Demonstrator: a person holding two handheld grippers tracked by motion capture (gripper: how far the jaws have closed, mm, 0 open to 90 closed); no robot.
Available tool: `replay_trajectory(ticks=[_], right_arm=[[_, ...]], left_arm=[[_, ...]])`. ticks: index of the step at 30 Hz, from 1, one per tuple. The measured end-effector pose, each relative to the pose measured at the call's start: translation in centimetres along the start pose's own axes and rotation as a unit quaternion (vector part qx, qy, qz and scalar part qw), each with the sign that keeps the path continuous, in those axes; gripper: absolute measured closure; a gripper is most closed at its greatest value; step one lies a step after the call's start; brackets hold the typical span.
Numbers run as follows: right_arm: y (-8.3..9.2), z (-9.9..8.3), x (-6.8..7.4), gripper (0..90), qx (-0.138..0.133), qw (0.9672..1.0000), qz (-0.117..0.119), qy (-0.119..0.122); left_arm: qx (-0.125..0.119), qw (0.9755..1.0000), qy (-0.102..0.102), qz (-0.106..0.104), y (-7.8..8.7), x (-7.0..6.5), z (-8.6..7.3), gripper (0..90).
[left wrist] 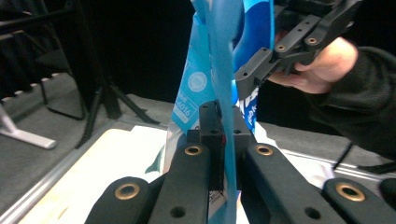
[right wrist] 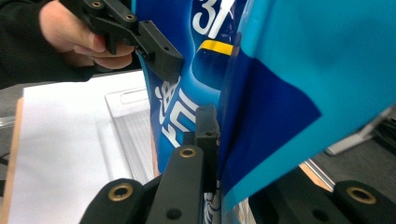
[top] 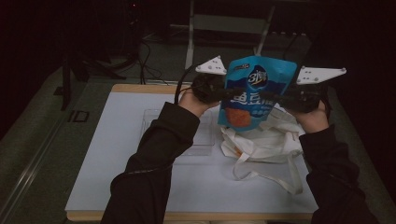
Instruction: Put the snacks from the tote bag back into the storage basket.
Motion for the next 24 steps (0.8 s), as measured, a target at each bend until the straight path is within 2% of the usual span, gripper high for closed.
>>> replay_trajectory(ticks=[5,12,15,24], right_arm=[[-1.5,0.8,0.9,86.3,-0.003,0.9999,0.011,0.007],[-3.8,1.6,2.2,86.5,-0.003,0.9994,0.033,0.008],[-4.8,1.9,2.8,86.6,-0.002,0.9991,0.041,0.011],[-8.0,2.9,4.5,86.6,-0.004,0.9975,0.068,0.014]], left_arm=[[-0.011,0.9997,0.024,-0.004,1.8,0.6,-0.5,90.0],[-0.004,0.9998,0.019,0.0,4.4,1.0,-1.6,90.0],[-0.002,0.9997,0.024,0.002,5.5,1.2,-2.0,90.0],[0.005,0.9996,0.022,0.019,9.0,1.7,-3.4,90.0]])
Point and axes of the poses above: each handheld gripper's, and its own axes: y roughly backward along the jaws, z roughly out of its top, x roughly to its left, the point moved 10 cm from there along -y, roughly forward along the jaws, and after that the axes turned 2 degrees about -x, right-handed, at the moved point
